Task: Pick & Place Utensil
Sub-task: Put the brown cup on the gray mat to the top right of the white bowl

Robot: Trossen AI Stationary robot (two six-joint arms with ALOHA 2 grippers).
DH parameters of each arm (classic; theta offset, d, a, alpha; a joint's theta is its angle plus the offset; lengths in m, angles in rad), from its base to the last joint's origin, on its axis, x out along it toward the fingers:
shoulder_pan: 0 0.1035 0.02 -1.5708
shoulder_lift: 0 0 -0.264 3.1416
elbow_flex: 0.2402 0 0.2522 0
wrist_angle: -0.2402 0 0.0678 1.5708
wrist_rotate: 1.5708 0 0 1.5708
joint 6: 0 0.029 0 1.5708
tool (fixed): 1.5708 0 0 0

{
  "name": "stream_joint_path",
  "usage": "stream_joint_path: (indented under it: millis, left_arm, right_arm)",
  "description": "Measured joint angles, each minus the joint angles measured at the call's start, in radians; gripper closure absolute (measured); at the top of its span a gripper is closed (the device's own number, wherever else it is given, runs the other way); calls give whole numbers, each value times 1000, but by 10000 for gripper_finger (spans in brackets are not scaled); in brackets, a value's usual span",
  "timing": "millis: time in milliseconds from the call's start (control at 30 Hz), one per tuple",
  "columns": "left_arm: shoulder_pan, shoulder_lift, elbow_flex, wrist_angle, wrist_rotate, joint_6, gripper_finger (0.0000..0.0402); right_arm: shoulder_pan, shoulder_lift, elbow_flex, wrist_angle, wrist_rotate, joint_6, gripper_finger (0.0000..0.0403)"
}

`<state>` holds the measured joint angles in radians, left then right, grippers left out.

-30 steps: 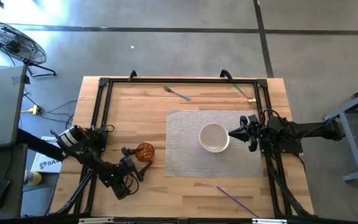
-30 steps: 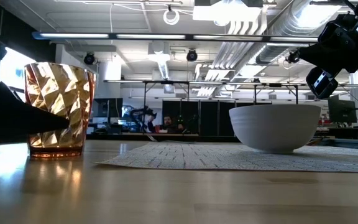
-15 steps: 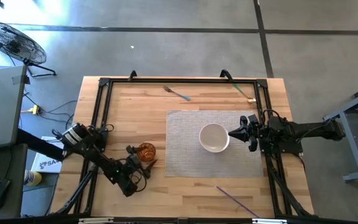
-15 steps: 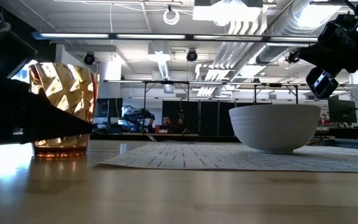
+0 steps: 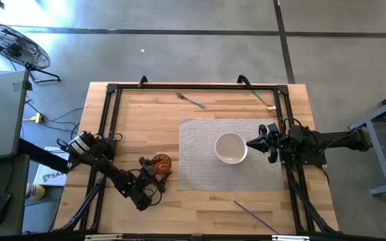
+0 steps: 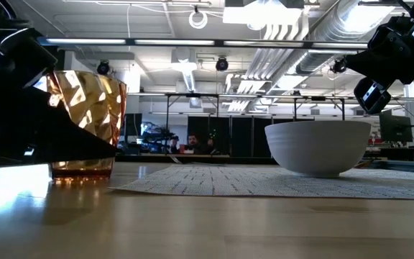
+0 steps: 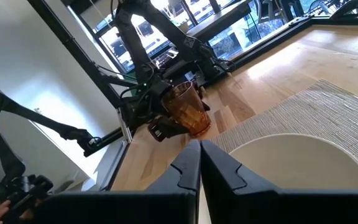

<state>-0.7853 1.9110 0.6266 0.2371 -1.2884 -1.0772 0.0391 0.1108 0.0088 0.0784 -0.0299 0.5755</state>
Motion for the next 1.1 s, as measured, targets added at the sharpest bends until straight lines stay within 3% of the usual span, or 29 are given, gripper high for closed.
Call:
stream_joint_path:
  millis: [200,767,933,1100]
  left_arm:
    - [0,-60,1,-14,38,9,54]
    - [0,-357,1,-27,232,334,58]
    - [0,-413,1,-21,331,390,58]
    - [-16,-450,1,-18,315,402,58]
  right_arm:
    - [0,0,0,0,0,0,398]
    - [0,0,0,0,0,0,398]
    - [0,0,0,0,1,-2,398]
    - [0,0,0,12,126,-15,398]
